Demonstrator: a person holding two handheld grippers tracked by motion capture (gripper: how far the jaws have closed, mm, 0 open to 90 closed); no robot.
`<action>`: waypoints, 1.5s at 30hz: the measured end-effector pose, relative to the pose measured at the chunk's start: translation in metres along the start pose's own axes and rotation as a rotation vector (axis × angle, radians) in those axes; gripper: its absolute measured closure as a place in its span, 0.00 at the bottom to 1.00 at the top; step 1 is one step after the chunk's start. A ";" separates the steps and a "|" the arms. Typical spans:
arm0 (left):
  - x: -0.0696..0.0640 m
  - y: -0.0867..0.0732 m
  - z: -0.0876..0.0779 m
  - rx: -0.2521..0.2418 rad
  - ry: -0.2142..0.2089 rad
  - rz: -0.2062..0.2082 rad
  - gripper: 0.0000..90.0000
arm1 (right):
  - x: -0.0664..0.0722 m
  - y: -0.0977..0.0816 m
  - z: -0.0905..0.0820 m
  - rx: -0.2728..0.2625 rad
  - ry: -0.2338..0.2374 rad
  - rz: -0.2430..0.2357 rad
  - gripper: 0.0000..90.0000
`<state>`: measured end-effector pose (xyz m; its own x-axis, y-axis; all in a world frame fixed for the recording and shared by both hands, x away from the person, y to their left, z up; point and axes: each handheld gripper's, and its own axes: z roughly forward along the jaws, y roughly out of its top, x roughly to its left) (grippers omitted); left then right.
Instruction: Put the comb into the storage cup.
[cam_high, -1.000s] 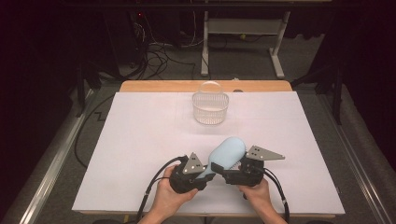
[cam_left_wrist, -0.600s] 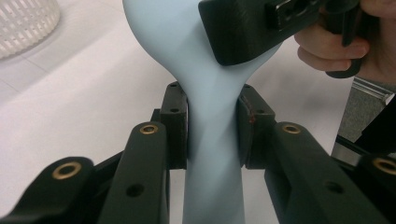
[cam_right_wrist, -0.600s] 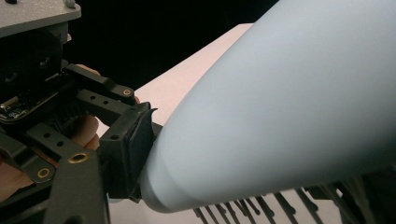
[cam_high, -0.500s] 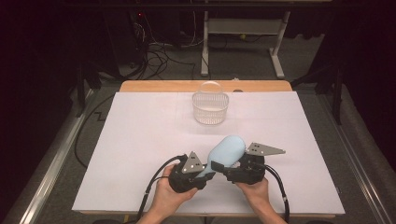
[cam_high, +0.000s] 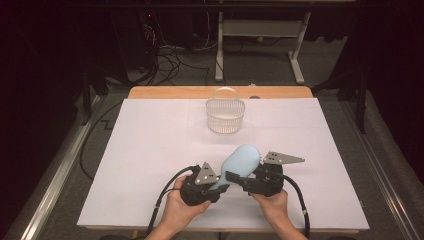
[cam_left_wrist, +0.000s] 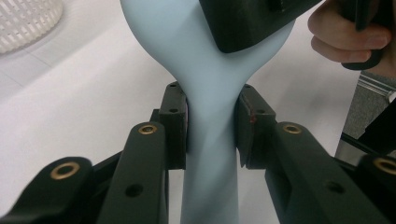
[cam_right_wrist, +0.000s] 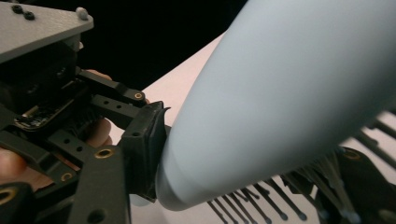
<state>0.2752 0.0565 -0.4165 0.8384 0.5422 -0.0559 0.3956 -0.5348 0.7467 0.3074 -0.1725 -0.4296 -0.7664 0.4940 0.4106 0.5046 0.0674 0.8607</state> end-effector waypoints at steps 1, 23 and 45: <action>0.000 0.000 0.000 -0.001 0.000 -0.002 0.76 | 0.000 0.000 0.000 -0.002 0.004 0.001 0.48; 0.004 0.001 -0.006 -0.037 -0.036 -0.030 0.67 | 0.001 0.005 -0.003 0.017 0.057 0.013 0.62; 0.007 -0.003 -0.009 -0.084 -0.001 -0.063 0.34 | -0.001 0.010 -0.009 0.023 0.026 -0.006 0.62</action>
<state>0.2769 0.0677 -0.4133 0.8133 0.5722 -0.1056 0.4152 -0.4436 0.7943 0.3097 -0.1803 -0.4188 -0.7796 0.4709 0.4129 0.5084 0.0908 0.8563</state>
